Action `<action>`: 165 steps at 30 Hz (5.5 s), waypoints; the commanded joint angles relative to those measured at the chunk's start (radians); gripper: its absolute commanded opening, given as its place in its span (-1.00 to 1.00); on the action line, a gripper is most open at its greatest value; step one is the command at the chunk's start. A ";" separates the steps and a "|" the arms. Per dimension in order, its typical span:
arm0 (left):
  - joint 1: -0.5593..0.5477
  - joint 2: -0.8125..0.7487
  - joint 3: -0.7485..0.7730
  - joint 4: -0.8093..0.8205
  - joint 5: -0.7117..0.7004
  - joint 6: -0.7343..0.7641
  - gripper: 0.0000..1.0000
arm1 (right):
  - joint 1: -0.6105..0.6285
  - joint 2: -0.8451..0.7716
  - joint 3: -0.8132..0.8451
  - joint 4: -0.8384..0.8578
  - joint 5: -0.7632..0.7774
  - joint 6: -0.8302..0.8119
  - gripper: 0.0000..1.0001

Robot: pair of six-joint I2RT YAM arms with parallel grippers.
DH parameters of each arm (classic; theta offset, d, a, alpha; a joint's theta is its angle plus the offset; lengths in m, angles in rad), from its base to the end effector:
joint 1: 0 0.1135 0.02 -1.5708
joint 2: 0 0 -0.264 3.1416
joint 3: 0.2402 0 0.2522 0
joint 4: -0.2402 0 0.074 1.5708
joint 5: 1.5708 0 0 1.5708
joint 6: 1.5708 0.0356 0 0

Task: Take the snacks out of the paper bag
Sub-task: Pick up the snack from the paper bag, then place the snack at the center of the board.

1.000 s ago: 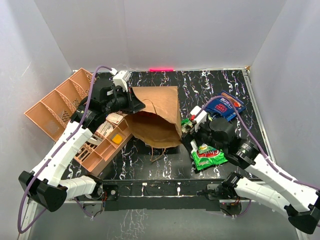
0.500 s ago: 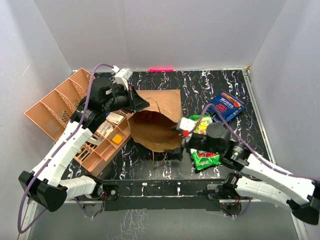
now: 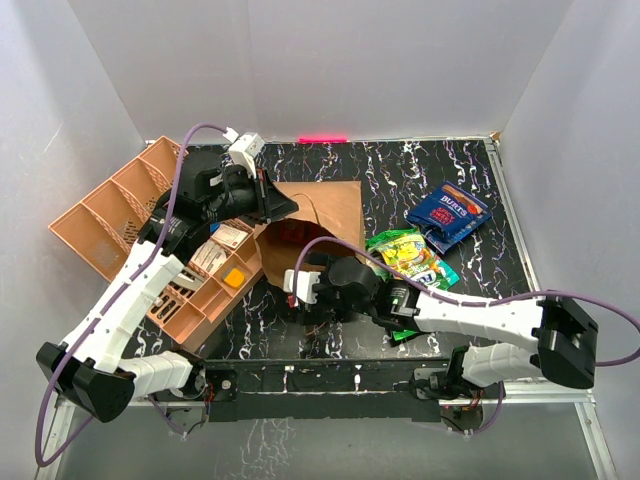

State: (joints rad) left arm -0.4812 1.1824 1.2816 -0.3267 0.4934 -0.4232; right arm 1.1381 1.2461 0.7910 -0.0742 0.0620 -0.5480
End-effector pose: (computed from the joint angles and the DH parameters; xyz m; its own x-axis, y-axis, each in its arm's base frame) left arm 0.2231 -0.1355 0.4180 -0.5177 -0.1377 -0.8444 0.6625 0.5600 -0.4975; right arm 0.1180 0.2503 0.2546 0.2796 -0.6346 -0.7205 -0.8646 0.1599 -0.4764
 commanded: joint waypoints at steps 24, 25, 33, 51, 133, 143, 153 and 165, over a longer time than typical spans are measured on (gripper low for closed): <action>0.000 -0.010 0.045 -0.009 0.032 0.066 -1.00 | -0.157 0.264 0.017 0.426 0.312 -0.381 0.62; 0.000 -0.009 0.045 -0.006 0.034 0.064 -1.00 | -0.164 0.281 0.017 0.445 0.314 -0.381 0.59; 0.000 -0.008 0.040 0.031 0.055 0.050 -1.00 | -0.201 0.474 0.077 0.650 0.418 -0.371 0.30; 0.000 -0.020 0.055 -0.030 0.095 0.070 -1.00 | -0.300 0.834 0.283 0.770 0.495 -0.546 0.45; 0.001 -0.014 -0.045 0.012 -0.150 -0.042 -1.00 | -0.285 -0.474 0.280 -0.628 0.133 0.816 -0.85; 0.000 -0.019 -0.026 0.000 -0.155 -0.029 -1.00 | -0.406 -0.151 0.392 -0.771 0.612 0.951 -0.85; 0.001 -0.015 -0.008 -0.003 -0.124 -0.045 -1.00 | -0.766 0.230 0.582 -0.848 0.055 0.834 -0.85; 0.000 -0.012 -0.019 0.015 -0.106 -0.055 -1.00 | -0.807 0.306 0.513 -0.892 0.074 0.786 -0.76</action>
State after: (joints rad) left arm -0.4812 1.1931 1.2324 -0.3298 0.3592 -0.4664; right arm 0.3454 1.5421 1.3159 -0.9760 0.1310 0.2630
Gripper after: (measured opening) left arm 0.015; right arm 0.113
